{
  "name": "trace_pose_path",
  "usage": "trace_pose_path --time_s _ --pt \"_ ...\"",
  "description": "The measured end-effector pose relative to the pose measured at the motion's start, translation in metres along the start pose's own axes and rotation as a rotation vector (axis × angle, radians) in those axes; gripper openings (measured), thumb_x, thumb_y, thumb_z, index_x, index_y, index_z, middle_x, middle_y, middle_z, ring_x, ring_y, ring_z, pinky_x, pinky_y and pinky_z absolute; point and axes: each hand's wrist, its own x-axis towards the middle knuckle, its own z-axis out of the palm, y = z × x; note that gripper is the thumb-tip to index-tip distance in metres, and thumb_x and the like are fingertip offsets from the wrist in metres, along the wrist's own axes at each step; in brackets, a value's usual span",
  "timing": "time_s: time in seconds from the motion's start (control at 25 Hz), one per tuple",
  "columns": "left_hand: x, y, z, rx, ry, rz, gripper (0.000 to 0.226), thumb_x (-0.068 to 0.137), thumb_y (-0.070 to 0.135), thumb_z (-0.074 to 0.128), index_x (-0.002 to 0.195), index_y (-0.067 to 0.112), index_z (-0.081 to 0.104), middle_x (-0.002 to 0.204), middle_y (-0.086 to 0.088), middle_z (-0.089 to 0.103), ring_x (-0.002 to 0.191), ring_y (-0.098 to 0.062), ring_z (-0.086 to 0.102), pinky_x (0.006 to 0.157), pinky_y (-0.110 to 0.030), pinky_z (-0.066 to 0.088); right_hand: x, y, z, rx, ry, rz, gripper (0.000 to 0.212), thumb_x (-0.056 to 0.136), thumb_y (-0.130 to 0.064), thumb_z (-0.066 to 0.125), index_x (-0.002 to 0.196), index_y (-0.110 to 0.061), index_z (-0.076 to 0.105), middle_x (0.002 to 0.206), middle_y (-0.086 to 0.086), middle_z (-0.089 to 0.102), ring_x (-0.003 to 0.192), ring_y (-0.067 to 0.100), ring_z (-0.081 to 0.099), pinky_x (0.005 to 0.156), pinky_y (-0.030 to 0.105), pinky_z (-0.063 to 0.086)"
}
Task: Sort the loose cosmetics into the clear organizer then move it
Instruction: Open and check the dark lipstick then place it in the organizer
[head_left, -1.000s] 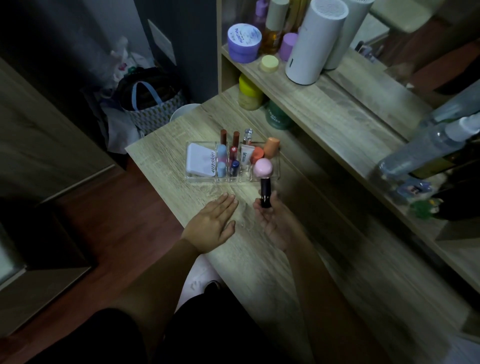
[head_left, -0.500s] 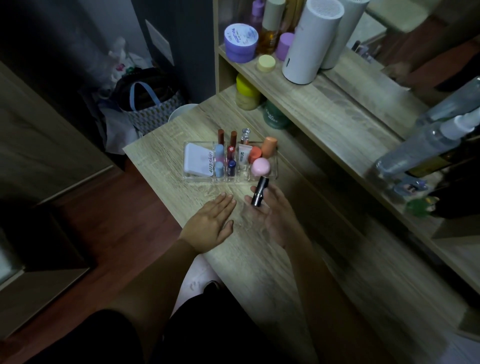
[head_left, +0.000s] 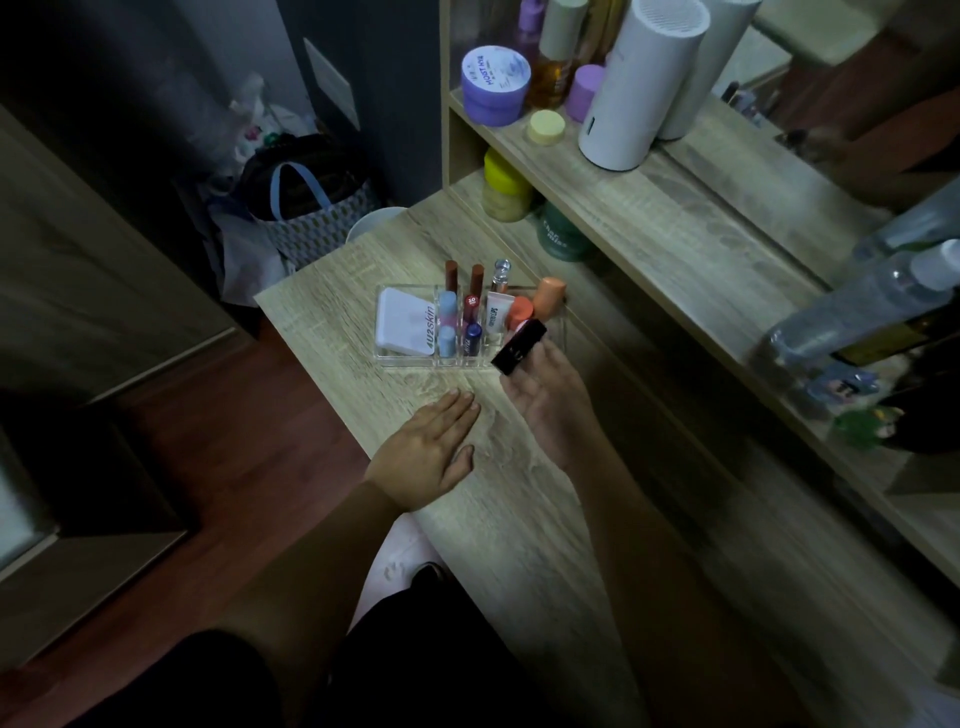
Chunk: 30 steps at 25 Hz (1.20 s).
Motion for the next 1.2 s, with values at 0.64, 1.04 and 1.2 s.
trace_pose_path --time_s 0.64,1.04,1.2 --pt "-0.003 -0.008 0.004 0.026 0.018 -0.017 0.051 0.084 0.024 0.064 0.128 -0.001 0.055 0.132 -0.019 0.059 0.127 -0.035 0.051 0.105 -0.049 0.042 0.033 0.007 -0.004 -1.039 0.107 -0.43 0.031 0.083 -0.003 0.064 0.114 -0.006 0.062 0.106 0.012 0.07 0.09 0.008 0.065 0.081 0.014 0.054" --pt "-0.002 -0.006 0.002 0.026 0.037 -0.008 0.05 0.088 0.031 0.046 0.126 -0.001 0.057 0.131 -0.018 0.06 0.125 -0.033 0.053 0.103 -0.047 0.044 0.041 0.012 0.003 -1.193 0.175 -0.498 0.031 0.084 -0.001 0.062 0.115 -0.002 0.063 0.105 0.015 0.071 0.094 0.019 0.068 0.088 0.039 0.056" --pt "-0.002 -0.007 0.002 0.021 0.031 -0.003 0.05 0.088 0.031 0.047 0.126 -0.001 0.057 0.131 -0.018 0.06 0.125 -0.033 0.053 0.102 -0.047 0.047 0.042 0.012 0.002 -1.229 0.171 -0.479 0.034 0.085 -0.002 0.062 0.119 -0.002 0.06 0.107 0.018 0.07 0.098 0.023 0.067 0.09 0.043 0.054"
